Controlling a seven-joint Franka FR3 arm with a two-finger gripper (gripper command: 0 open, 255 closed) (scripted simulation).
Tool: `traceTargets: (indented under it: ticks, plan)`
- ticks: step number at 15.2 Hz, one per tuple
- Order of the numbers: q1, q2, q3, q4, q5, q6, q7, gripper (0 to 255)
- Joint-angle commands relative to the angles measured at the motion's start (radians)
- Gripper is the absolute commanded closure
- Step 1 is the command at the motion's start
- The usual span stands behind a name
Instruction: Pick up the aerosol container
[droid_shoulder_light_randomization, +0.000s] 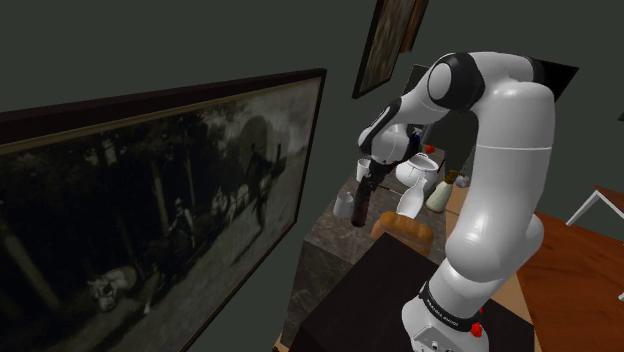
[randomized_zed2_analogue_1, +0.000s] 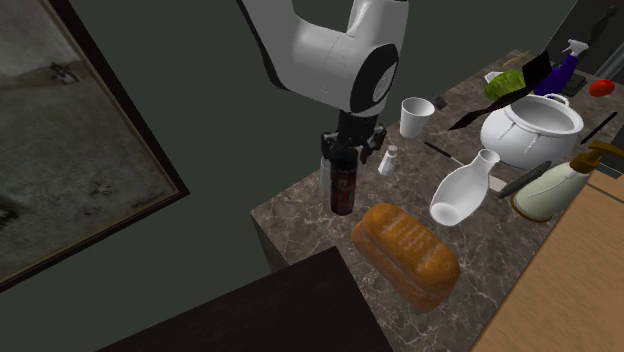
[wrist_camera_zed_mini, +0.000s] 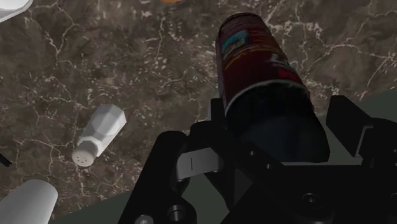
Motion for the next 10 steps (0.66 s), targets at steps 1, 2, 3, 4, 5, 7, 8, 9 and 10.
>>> traceTargets:
  ticks: [1,2,3,4,5,7,8,9,10]
  plan:
    - [0.01,-0.024,-0.013,-0.002,-0.02,-0.02,0.015,255]
    - [0.015,-0.036,-0.019,-0.002,-0.029,-0.03,0.022,255]
    - [0.019,-0.048,-0.025,-0.003,-0.039,-0.041,0.029,255]
    - [0.023,-0.06,-0.031,-0.003,-0.049,-0.051,0.036,255]
    - [0.027,-0.072,-0.036,-0.003,-0.059,-0.062,0.043,255]
    - [0.035,-0.095,-0.047,-0.002,-0.078,-0.083,0.057,255]
    - [0.038,-0.107,-0.052,-0.001,-0.088,-0.094,0.064,255]
    - [0.038,-0.108,-0.052,-0.001,-0.09,-0.095,0.065,255]
    - [0.038,-0.108,-0.052,-0.001,-0.09,-0.095,0.065,255]
